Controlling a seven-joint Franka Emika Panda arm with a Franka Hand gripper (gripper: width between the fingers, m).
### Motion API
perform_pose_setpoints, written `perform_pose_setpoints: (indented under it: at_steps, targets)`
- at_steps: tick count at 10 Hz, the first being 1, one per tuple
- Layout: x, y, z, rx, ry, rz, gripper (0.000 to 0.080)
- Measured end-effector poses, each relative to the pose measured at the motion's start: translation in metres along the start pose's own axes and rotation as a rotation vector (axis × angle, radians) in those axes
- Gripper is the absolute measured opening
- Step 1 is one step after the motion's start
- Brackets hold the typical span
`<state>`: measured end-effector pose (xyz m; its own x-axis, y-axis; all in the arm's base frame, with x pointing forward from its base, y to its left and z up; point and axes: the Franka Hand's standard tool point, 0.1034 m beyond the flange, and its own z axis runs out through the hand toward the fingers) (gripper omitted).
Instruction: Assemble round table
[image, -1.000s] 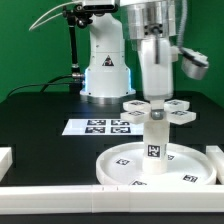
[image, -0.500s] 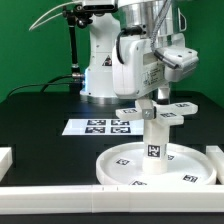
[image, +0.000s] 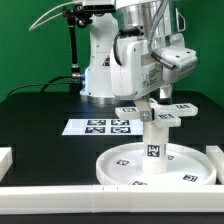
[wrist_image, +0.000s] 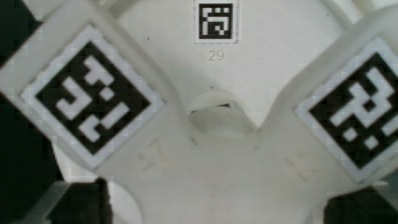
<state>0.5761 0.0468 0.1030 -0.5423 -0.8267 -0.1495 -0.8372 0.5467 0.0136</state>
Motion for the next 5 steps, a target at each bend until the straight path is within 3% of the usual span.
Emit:
perform_pose_setpoints:
  at_steps: [3,5]
  targets:
    - [-0.010,-0.006,-0.023,0.023,-0.035,-0.068,0.0648]
    - [-0.015,-0.006,-0.033,0.024,-0.054,-0.089,0.0649]
